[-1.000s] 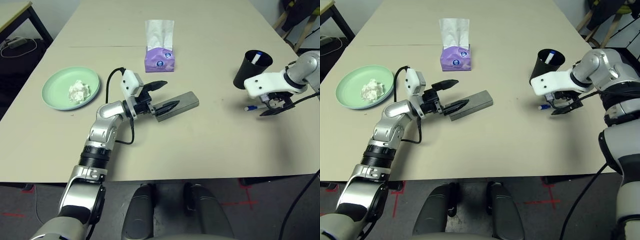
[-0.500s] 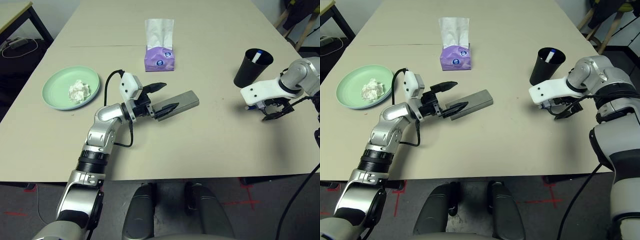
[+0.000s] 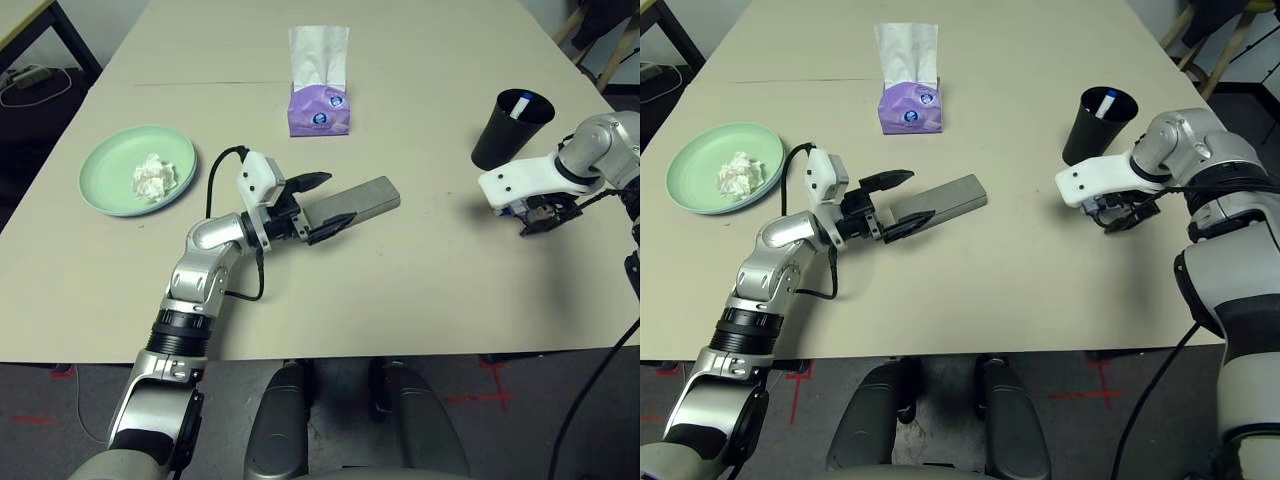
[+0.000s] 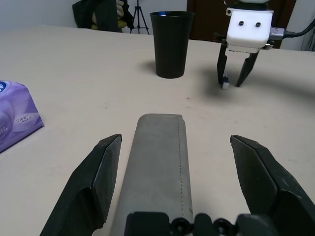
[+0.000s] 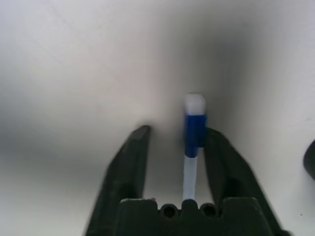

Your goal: Organize and tidy the items on the table.

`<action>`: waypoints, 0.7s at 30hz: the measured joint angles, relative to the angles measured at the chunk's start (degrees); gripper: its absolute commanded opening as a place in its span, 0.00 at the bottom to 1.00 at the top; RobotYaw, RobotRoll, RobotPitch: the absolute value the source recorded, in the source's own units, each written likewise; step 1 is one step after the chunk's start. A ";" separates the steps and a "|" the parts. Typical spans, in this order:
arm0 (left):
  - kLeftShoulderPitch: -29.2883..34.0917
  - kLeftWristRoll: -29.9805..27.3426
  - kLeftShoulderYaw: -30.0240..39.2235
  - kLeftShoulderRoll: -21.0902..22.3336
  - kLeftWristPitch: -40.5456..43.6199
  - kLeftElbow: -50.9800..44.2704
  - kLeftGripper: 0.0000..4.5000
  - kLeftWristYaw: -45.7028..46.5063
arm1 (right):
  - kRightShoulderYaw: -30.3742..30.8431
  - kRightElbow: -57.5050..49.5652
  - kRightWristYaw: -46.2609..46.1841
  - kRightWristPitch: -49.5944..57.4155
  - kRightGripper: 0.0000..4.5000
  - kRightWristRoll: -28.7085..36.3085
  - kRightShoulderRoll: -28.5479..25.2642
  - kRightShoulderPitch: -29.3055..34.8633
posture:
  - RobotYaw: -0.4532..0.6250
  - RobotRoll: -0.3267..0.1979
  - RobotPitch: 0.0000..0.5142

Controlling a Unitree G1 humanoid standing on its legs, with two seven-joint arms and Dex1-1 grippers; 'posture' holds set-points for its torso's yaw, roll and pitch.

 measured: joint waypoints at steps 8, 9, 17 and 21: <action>0.60 -0.01 0.00 0.15 0.48 -1.22 1.00 0.17 | -0.52 0.02 0.81 0.29 0.08 -0.04 0.07 -0.04 | 0.54 0.62 0.48; 0.59 -0.01 0.00 0.15 0.49 -1.21 1.00 0.17 | -0.95 0.02 1.39 0.22 0.08 0.17 0.04 -0.05 | 0.54 0.62 0.48; -1.66 0.02 -0.04 -0.19 -0.38 1.32 1.00 -0.06 | -6.58 -4.13 13.12 6.85 0.08 12.69 -1.90 -1.71 | 0.50 0.62 0.41; -3.43 0.02 -0.10 -0.65 -1.76 3.50 1.00 -0.48 | -4.60 -18.38 14.12 19.56 0.08 28.14 -8.98 2.93 | 0.49 0.62 0.39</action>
